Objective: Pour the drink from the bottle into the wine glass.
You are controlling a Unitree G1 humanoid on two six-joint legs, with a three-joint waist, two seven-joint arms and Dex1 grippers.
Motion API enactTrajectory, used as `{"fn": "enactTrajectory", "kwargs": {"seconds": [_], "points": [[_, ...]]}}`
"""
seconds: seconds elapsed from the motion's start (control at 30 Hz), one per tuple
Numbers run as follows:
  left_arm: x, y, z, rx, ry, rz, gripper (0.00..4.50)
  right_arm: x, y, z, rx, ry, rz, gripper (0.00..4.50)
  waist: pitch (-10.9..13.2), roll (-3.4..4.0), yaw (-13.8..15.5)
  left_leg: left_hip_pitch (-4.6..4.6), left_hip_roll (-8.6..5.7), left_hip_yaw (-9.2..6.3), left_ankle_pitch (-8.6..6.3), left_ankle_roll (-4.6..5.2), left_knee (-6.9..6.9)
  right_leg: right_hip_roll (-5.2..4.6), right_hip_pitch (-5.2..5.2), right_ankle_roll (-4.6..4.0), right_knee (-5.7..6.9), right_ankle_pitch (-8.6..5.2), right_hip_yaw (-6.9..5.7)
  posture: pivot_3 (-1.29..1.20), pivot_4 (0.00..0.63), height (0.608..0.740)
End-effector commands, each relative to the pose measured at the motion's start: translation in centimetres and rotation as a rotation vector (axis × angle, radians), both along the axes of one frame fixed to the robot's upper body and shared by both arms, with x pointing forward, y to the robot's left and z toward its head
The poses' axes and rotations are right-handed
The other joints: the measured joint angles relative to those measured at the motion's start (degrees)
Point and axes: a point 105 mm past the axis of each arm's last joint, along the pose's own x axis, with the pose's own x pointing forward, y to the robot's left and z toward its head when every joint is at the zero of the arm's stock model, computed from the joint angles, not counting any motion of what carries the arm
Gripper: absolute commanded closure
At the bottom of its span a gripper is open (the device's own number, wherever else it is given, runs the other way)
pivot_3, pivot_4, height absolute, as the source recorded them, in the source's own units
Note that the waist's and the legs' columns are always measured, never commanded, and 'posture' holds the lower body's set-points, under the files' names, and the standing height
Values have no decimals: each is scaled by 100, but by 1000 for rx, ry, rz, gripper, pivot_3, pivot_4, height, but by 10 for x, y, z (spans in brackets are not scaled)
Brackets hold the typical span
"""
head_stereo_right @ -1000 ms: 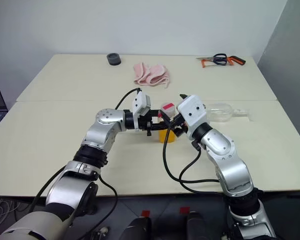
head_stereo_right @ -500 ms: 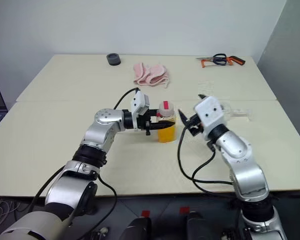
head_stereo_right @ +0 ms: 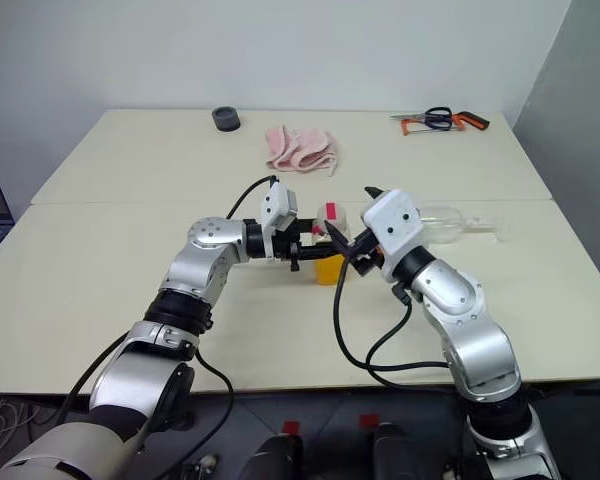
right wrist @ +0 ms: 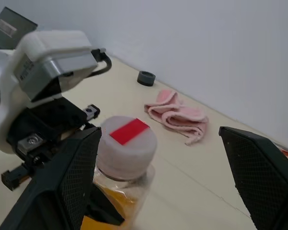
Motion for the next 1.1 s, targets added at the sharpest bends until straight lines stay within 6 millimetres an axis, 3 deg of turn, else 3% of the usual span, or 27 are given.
{"fn": "enactTrajectory", "kwargs": {"seconds": [0.03, 0.4, 1.1], "points": [[1, 1, 9, 4, -37, -5, 2659, -6, 11, 7, -2, -25, 62, 316, 0, 0, 3, 0, 0, -1, 0, 0, 0, 0, 0, 0, 0, 0, -1, 0, 150, 740], [0, 0, 8, 8, -37, -12, 2659, 20, 11, 9, -3, -58, -42, 316, 0, 0, 3, 0, 0, 0, 1, -1, 0, 0, -1, 0, 2, 0, -1, 0, 150, 740], [-1, 3, 8, 19, -36, -11, 2659, 9, -3, 2, 25, -25, -42, 316, 0, 0, -1, 0, 1, 0, 0, 0, 0, 0, -3, 0, 4, 0, 0, 0, 150, 740]]}}
